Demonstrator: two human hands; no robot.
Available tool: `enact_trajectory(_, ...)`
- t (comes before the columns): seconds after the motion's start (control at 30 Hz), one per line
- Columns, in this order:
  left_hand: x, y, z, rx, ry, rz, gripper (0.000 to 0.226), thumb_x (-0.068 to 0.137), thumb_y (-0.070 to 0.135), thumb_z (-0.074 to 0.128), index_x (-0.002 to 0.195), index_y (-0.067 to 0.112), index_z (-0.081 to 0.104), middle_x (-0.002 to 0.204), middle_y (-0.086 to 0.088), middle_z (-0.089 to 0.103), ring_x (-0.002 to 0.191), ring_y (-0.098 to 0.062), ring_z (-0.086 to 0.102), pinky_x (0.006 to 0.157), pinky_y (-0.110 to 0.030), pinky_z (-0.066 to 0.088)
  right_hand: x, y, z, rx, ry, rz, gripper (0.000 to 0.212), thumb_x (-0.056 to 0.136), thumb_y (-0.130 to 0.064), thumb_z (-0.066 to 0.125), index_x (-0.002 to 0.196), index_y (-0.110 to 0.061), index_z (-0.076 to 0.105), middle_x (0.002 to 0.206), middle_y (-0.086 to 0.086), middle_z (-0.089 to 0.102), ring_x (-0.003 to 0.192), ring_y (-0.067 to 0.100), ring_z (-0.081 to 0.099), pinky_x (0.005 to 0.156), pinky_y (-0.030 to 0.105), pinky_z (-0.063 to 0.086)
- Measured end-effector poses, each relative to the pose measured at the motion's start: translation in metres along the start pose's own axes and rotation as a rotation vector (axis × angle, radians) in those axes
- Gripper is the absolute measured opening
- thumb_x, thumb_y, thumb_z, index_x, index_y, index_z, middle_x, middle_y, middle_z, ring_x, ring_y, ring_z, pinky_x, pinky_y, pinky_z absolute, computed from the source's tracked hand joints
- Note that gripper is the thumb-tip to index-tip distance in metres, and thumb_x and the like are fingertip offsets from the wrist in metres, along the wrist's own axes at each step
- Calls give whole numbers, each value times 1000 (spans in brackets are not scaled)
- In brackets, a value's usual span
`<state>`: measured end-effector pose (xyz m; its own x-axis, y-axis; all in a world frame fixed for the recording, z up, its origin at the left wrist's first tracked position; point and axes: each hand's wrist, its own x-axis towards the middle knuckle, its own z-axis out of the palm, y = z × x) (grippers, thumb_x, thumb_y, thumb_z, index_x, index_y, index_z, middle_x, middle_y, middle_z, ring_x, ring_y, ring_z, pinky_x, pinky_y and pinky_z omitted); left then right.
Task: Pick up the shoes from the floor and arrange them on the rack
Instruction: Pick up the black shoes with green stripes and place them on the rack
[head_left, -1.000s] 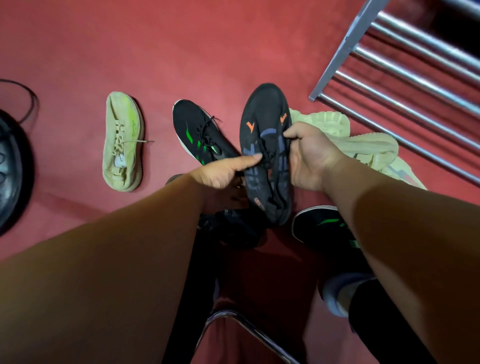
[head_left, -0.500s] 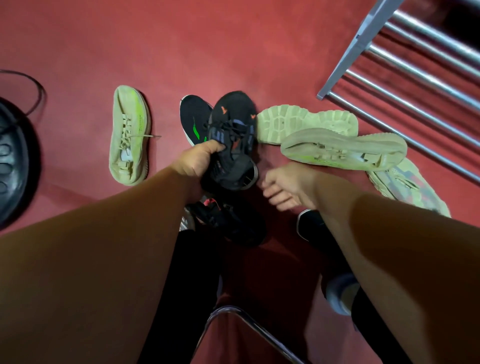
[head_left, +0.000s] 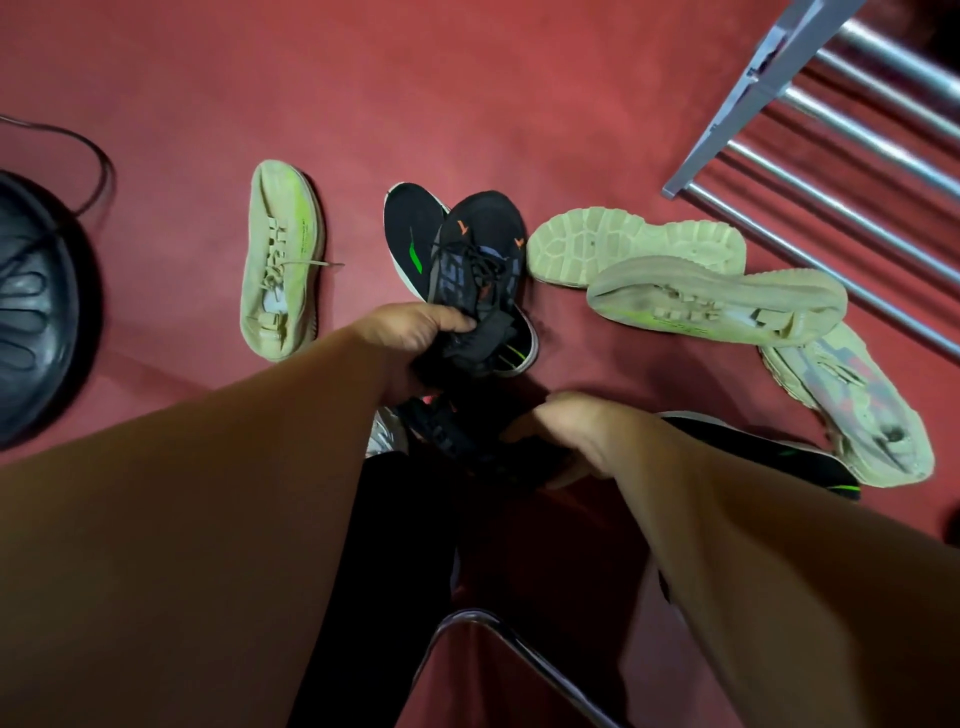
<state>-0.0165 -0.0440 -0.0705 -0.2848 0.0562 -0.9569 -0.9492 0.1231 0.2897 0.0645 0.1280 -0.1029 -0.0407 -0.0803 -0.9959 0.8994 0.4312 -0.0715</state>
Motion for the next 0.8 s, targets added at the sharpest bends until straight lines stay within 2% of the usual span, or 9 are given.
enact_trajectory(0.07, -6, 4, -2, -14, -14, 11, 29, 86, 11, 64, 113, 2, 68, 104, -16, 73, 85, -30, 71, 74, -40, 61, -2, -5, 0, -67, 5, -56, 39, 80, -22, 80, 114, -11, 66, 118, 17, 71, 108, 38, 70, 91, 51, 59)
enact_trajectory(0.13, -13, 8, -7, -30, -6, 33, 34, 83, 10, 64, 116, 2, 67, 105, -18, 72, 83, -30, 71, 67, -38, 60, -7, -11, 0, -118, 14, -114, 52, 76, -19, 78, 125, -10, 61, 113, 14, 70, 98, 34, 70, 82, 45, 61)
enact_trajectory(0.2, -24, 12, -14, -38, 24, 72, 29, 82, 11, 64, 111, 7, 68, 102, -16, 70, 79, -26, 69, 62, -34, 59, -17, -15, 0, -56, -2, -138, 35, 86, -6, 69, 119, -12, 61, 95, 10, 68, 77, 24, 66, 64, 33, 55)
enact_trajectory(0.27, -40, 16, -19, -27, 51, 102, 23, 83, 17, 65, 105, 13, 68, 99, -12, 69, 80, -24, 66, 63, -31, 57, -32, -18, -1, -30, 4, -144, 27, 91, -4, 64, 114, -17, 59, 86, 5, 63, 69, 17, 59, 57, 27, 48)
enact_trajectory(0.4, -78, 17, -28, 17, 134, 161, 15, 83, 17, 66, 97, 16, 67, 87, -9, 69, 78, -24, 66, 72, -36, 58, -66, -20, -5, 90, 18, -189, 33, 94, -2, 61, 126, -11, 55, 116, 15, 68, 98, 30, 69, 69, 38, 60)
enact_trajectory(0.47, -93, 16, -30, 3, 146, 175, 11, 81, 16, 66, 92, 16, 67, 81, -8, 70, 70, -23, 66, 69, -33, 57, -86, -16, -7, 119, 12, -210, 34, 97, -2, 58, 130, -9, 53, 124, 20, 66, 106, 34, 69, 73, 41, 61)
enact_trajectory(0.57, -105, 16, -30, -34, 145, 188, 15, 80, 17, 66, 95, 19, 68, 82, -5, 70, 70, -20, 65, 61, -27, 53, -110, -4, -19, 165, 62, -265, 34, 96, -4, 56, 130, -8, 54, 125, 19, 66, 102, 32, 70, 72, 39, 62)
enact_trajectory(0.67, -102, 15, -20, -108, 113, 180, 26, 82, 18, 65, 108, 16, 71, 94, -6, 73, 82, -20, 68, 67, -29, 54, -125, 16, -42, 286, 141, -305, 33, 93, -6, 58, 126, -5, 60, 120, 19, 70, 98, 31, 70, 83, 44, 62)
enact_trajectory(0.8, -86, 9, 6, -226, 45, 158, 34, 94, 14, 58, 127, 10, 65, 107, -8, 72, 83, -20, 68, 69, -27, 58, -134, 50, -77, 506, 195, -365, 27, 92, -6, 58, 117, -8, 67, 110, 14, 74, 92, 26, 72, 69, 36, 60)
